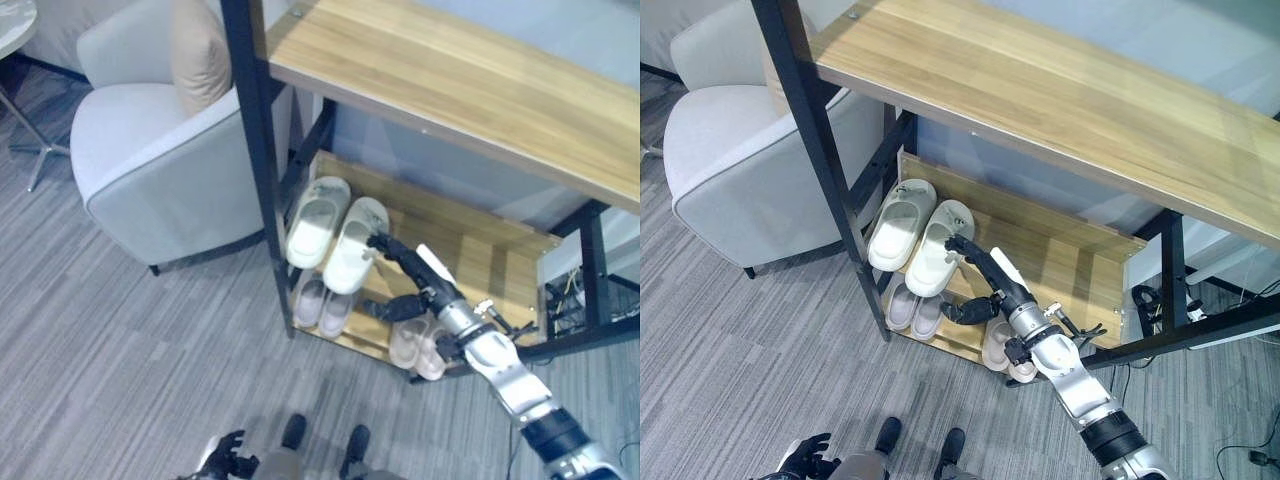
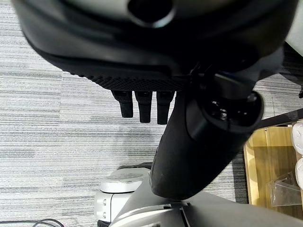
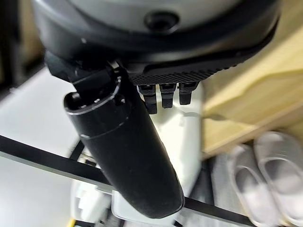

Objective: Arrange the slippers neatly on the shoe rack.

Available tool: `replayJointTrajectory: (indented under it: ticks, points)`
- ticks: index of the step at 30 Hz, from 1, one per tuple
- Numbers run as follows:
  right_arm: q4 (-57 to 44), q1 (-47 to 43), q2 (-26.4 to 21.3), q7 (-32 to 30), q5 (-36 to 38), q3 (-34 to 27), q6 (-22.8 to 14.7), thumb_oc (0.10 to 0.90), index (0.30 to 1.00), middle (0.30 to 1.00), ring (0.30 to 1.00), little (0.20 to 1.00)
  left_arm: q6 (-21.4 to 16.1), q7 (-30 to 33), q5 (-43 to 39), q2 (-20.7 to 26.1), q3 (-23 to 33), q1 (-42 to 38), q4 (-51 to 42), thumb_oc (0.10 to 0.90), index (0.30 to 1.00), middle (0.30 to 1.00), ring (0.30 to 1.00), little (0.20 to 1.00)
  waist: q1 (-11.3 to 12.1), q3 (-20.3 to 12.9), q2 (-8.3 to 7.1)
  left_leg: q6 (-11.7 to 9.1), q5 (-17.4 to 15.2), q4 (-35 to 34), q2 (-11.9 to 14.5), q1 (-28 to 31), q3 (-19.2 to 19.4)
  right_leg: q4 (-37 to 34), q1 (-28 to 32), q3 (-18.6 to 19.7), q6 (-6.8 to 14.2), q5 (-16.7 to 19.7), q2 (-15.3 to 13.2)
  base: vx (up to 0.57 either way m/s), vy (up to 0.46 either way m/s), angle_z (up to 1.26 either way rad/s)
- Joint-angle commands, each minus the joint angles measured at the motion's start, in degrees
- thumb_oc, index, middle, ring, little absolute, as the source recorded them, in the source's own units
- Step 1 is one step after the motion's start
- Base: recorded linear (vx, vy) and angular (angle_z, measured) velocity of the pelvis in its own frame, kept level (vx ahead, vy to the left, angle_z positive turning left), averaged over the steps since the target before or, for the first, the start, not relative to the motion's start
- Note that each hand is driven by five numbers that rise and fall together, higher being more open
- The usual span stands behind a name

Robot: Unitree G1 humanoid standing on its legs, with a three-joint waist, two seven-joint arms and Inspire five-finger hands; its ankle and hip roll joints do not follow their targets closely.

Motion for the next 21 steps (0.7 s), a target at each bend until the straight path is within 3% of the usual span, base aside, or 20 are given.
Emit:
replayJointTrajectory:
  ticks: [1,12,21]
  points:
    - [-3.29,-6.24,0.84,-2.17,1.32,-2.25,-4.39,0.800,0.900,0.900,0.900,0.900,-1.24,-1.52,0.96,-1.76,-3.53,-0.88,3.43,0.800,0.900,0.900,0.900,0.900,1.69,-0.61,0.71,-1.36,-1.93,-4.21,2.39,2.91,0.83,1.30,3.38,-1.98,6.48,-3.68,-3.23,0.00,0.000,0.00]
    - [6.02,-13.23,1.93,-7.40,-6.09,-0.83,-3.52,0.800,0.900,0.900,0.900,0.900,-1.65,-0.81,0.00,-1.73,-4.65,-1.55,3.68,0.800,0.900,0.900,0.900,0.900,4.07,1.11,-0.23,-1.33,-1.52,-3.68,1.87,1.31,-0.69,1.74,2.91,-3.47,6.35,-3.91,-3.27,0.00,-0.004,0.06]
    - [6.97,-15.46,2.13,-8.25,-8.07,0.31,-3.19,0.800,0.900,0.900,0.900,0.900,-1.63,-0.35,-0.64,-2.00,-4.89,-1.99,3.57,0.800,0.900,0.900,0.900,0.900,4.14,1.18,0.04,-1.21,-1.85,-3.25,1.65,1.23,-0.68,2.15,2.77,-3.31,6.23,-4.07,-3.53,0.01,0.004,0.05]
